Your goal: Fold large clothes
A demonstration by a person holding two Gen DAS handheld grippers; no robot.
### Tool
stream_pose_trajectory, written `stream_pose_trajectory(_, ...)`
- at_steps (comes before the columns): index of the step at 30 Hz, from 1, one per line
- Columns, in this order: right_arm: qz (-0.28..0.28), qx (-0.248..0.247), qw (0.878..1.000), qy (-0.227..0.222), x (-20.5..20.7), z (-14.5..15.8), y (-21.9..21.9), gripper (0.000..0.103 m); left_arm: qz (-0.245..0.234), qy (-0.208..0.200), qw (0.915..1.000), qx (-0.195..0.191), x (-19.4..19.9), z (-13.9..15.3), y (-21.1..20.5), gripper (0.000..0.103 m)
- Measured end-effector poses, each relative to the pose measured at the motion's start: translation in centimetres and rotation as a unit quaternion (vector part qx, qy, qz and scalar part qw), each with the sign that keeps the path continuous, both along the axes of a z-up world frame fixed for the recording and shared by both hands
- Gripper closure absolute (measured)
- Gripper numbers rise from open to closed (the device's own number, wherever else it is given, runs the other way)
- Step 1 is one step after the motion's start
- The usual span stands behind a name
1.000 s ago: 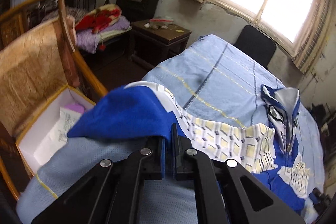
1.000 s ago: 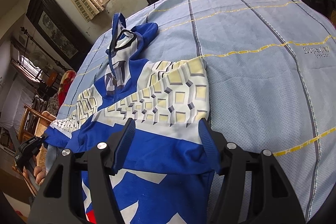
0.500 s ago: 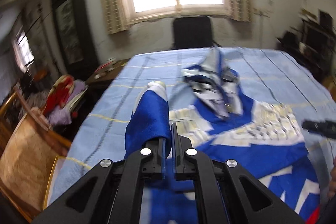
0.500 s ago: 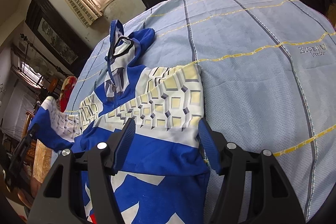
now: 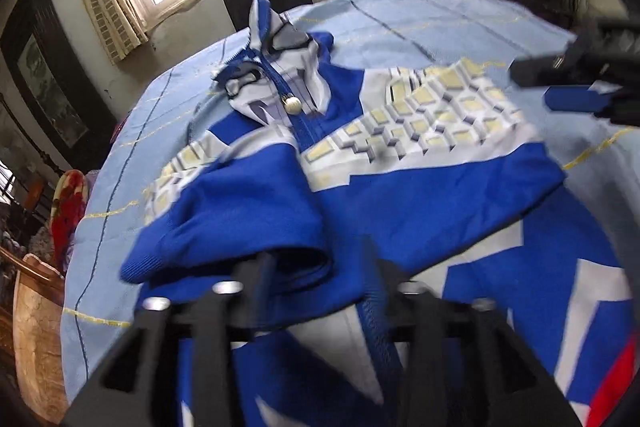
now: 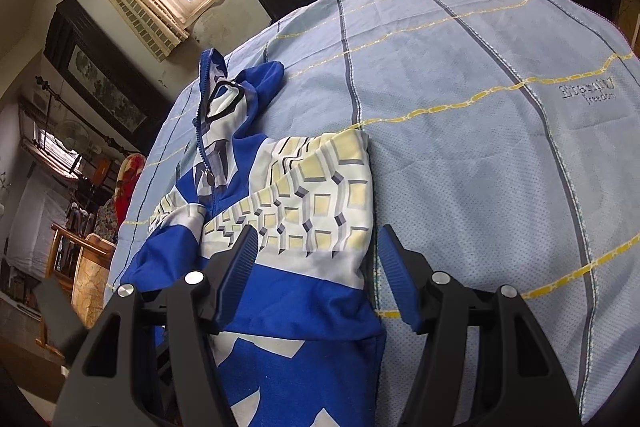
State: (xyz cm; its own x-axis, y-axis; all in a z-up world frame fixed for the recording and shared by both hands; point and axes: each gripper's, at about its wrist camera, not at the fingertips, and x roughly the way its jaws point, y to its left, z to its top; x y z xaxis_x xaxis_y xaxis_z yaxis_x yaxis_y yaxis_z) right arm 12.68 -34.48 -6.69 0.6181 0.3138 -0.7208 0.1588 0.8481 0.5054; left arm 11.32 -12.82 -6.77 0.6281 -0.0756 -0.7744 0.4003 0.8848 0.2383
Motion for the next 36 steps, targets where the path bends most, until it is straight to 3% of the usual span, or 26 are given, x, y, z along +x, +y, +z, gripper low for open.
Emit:
stream_pose_trajectory(2, 0.009, -0.008, 1.0, -0.004, 0.0, 0.1, 0.6, 0.042, -0.007, -0.027, 0.9996, -0.011, -1.6, 1.7, 1.3, 0.038)
stream_pose_trajectory(5, 0.025, -0.028, 0.999, -0.018, -0.1, 0.5, 1.9, 0.042, 0.001, -0.065, 0.9973, -0.034, -3.3, 3.8, 4.6, 0.017)
stream_pose_trajectory(8, 0.052, -0.048, 0.996, -0.059, -0.9, 1.6, 3.8, 0.041, 0.046, -0.079, 0.9945, -0.051, -2.7, 4.6, 8.6, 0.017)
stream_pose_trajectory(11, 0.09, -0.1, 0.987, -0.093, -1.6, 2.9, 7.4, 0.041, 0.113, -0.054, 0.9893, -0.076, 0.4, 4.1, 12.3, 0.017)
stream_pose_trajectory(17, 0.202, -0.195, 0.954, -0.104, -1.5, 3.6, 17.2, 0.042, 0.204, -0.015, 0.9716, -0.12, 5.7, 1.4, 17.5, 0.022)
stream_pose_trajectory(22, 0.259, -0.278, 0.918, -0.112, -0.3, 2.8, 23.8, 0.042, 0.221, 0.038, 0.9657, -0.13, 7.3, -0.8, 20.0, 0.022)
stream_pose_trajectory(25, 0.272, -0.308, 0.904, -0.115, 0.3, 2.1, 26.4, 0.042, 0.238, 0.066, 0.9576, -0.148, 7.4, -1.4, 21.6, 0.022)
stream_pose_trajectory(29, 0.283, -0.326, 0.895, -0.112, 1.6, 1.0, 28.5, 0.042, 0.254, 0.07, 0.9457, -0.19, 7.1, -1.1, 23.5, 0.023)
stream_pose_trajectory(32, 0.288, -0.342, 0.888, -0.108, 2.0, 0.0, 29.6, 0.042, 0.243, 0.066, 0.9502, -0.183, 6.7, -0.9, 23.0, 0.023)
stream_pose_trajectory(34, 0.282, -0.348, 0.888, -0.105, 2.4, -0.6, 29.6, 0.052, 0.229, 0.067, 0.9543, -0.18, 6.5, -0.9, 22.3, 0.023)
stream_pose_trajectory(35, 0.277, -0.341, 0.893, -0.098, 2.8, -0.7, 29.2, 0.074, 0.222, 0.066, 0.9566, -0.177, 6.5, -0.9, 21.9, 0.023)
stream_pose_trajectory(36, 0.271, -0.33, 0.9, -0.093, 3.0, -0.5, 28.7, 0.083, 0.219, 0.064, 0.9584, -0.172, 6.6, -0.9, 21.5, 0.023)
